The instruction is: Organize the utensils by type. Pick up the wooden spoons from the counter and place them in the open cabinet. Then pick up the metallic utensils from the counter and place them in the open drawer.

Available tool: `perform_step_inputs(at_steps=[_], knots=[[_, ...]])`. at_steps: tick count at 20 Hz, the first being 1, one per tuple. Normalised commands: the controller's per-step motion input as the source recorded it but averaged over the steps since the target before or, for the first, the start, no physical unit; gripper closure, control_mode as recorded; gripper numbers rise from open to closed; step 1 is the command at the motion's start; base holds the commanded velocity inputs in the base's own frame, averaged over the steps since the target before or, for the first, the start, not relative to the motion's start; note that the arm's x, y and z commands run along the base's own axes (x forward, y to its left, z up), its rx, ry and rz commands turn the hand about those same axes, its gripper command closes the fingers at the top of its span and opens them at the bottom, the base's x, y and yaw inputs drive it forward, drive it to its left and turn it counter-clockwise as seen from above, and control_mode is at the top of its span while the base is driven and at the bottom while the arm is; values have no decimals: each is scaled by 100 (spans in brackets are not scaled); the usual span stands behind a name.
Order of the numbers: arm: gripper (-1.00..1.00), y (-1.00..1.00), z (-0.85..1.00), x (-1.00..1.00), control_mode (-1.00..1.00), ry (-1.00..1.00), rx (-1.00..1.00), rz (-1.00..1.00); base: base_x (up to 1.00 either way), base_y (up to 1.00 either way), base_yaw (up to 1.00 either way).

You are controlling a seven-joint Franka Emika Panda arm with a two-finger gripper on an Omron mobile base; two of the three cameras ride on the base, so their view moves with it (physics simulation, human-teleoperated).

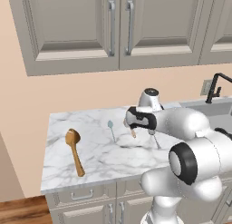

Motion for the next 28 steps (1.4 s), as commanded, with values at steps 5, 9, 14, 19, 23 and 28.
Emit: perform_step_inputs(at_steps=[5, 9, 14, 19, 23, 28], knots=[[-100, 0, -24, 27, -100, 0, 0, 0, 0, 0, 0], [-100, 0, -16, 27, -100, 0, 0, 0, 0, 0, 0], [-100, 7, -11, 18, -100, 0, 0, 0, 0, 0, 0], [-100, 12, -22, 23, -100, 0, 0, 0, 0, 0, 0], [-100, 11, -25, 23, -100, 0, 0, 0, 0, 0, 0], [-100, 11, -22, 27, -100, 0, 0, 0, 0, 0, 0]])
